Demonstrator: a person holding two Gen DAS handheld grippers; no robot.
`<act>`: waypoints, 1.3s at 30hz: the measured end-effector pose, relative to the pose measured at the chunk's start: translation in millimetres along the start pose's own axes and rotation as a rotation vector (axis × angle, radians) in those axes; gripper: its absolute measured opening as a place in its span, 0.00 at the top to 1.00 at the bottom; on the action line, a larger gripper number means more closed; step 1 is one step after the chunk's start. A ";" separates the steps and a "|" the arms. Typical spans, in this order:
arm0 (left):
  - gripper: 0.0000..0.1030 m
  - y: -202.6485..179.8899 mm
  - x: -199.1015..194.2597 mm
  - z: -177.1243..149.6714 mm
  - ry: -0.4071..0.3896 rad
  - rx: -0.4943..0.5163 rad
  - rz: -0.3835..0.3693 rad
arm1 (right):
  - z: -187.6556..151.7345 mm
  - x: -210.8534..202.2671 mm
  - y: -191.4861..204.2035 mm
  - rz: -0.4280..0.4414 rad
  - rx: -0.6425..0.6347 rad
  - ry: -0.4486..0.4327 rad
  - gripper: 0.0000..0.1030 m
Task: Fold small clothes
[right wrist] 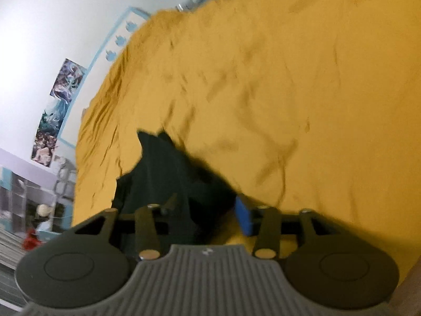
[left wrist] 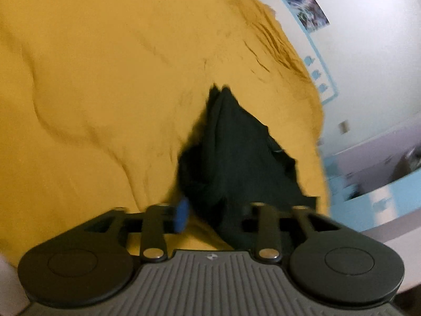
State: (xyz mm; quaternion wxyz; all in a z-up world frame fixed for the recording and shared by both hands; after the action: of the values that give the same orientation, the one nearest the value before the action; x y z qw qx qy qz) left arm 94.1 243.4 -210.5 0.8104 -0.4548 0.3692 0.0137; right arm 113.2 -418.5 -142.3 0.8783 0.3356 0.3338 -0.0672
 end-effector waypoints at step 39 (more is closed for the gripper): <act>0.37 -18.8 76.3 -2.1 -0.046 0.192 -0.016 | -113.0 233.1 277.0 0.086 -0.576 0.324 0.52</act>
State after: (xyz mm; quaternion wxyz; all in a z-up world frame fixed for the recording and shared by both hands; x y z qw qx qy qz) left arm 155.1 207.0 -244.1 0.8585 -0.3777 0.3465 -0.0178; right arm 325.8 -110.0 -201.0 0.8746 0.0936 0.4600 0.1216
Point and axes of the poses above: each gripper's, at about its wrist camera, not at the fingertips, and x roughly the way its jaws point, y to its left, z to its top, the point moved 5 cm from there along x, roughly the way its jaws point, and after that the axes turned 6 degrees about -x, right-handed, at the moved point
